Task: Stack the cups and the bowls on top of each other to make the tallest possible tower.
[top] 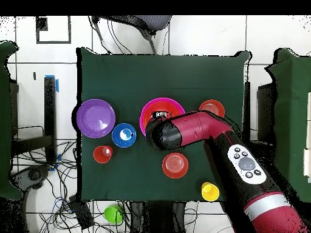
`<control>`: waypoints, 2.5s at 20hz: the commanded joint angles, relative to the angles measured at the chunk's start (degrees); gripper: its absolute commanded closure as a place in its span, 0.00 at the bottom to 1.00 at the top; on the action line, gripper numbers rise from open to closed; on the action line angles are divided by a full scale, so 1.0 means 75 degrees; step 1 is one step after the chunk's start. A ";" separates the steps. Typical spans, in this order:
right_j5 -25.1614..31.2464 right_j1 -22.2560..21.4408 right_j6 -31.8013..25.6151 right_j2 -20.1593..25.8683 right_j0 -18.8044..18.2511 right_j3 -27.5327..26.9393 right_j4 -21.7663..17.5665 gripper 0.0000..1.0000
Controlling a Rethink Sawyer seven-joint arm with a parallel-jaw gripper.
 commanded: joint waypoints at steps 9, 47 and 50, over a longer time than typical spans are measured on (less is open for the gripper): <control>0.0613 0.1372 0.0080 -0.0675 0.0748 -0.0134 -0.1222 0.00; -0.0357 0.0312 0.1317 -0.1750 0.2525 -0.0824 -0.3413 0.00; -0.0508 0.0028 0.1786 -0.2066 0.2973 -0.0927 -0.3705 0.00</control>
